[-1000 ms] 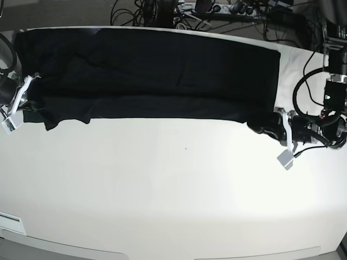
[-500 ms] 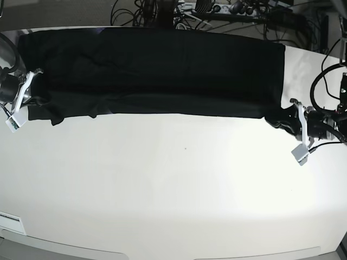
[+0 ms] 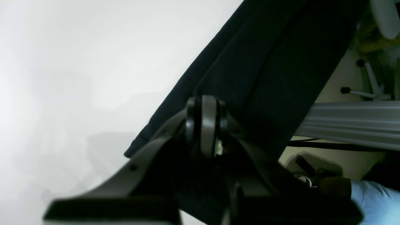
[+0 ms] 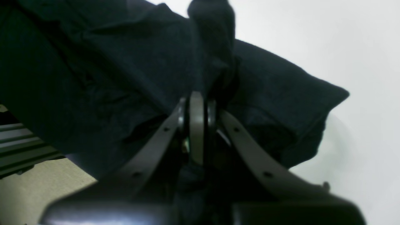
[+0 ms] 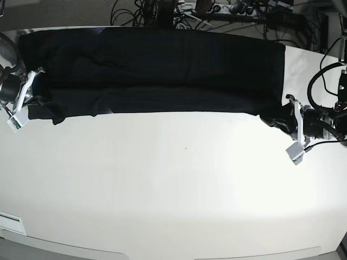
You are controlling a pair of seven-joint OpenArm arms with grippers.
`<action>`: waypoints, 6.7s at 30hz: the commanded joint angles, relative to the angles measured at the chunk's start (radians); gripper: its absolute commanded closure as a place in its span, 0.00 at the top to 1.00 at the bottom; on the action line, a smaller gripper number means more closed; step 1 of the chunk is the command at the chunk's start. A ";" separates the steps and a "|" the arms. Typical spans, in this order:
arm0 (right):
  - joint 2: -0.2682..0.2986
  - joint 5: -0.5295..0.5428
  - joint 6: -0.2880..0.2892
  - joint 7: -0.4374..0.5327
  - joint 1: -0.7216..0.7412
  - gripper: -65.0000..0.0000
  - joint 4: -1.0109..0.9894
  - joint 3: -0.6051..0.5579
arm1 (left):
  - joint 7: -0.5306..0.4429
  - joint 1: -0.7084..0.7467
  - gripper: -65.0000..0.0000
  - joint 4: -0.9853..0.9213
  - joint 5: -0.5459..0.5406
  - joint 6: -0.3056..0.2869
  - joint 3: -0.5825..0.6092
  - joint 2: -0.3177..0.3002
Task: Fold the T-shirt properly
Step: 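Fold the hem up over the shirt toward the collar with both grippers, then lay the folded hem down and release with both grippers, then grasp the folded strip's end with the left gripper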
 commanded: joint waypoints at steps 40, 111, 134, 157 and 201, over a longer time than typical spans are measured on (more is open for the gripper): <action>-0.136 -0.180 0.100 0.239 -0.022 0.00 0.011 0.014 | -0.031 0.185 0.51 0.014 -0.017 0.027 -0.010 -0.022; -0.403 -0.334 0.100 0.341 -0.198 0.00 0.143 0.155 | -0.140 0.143 0.51 0.014 0.024 0.023 -0.044 -0.021; -0.400 -0.747 -0.215 0.454 -0.112 0.00 -0.079 0.039 | -0.161 0.135 0.51 0.014 0.082 0.024 -0.090 -0.021; -0.401 -0.907 -0.498 0.337 -0.058 0.49 0.159 0.041 | -0.222 0.281 0.58 -0.069 0.289 0.255 -0.398 0.179; -0.400 -0.909 -0.449 0.322 0.010 0.48 0.206 0.041 | -0.249 0.323 0.00 -0.066 0.348 0.225 -0.394 0.512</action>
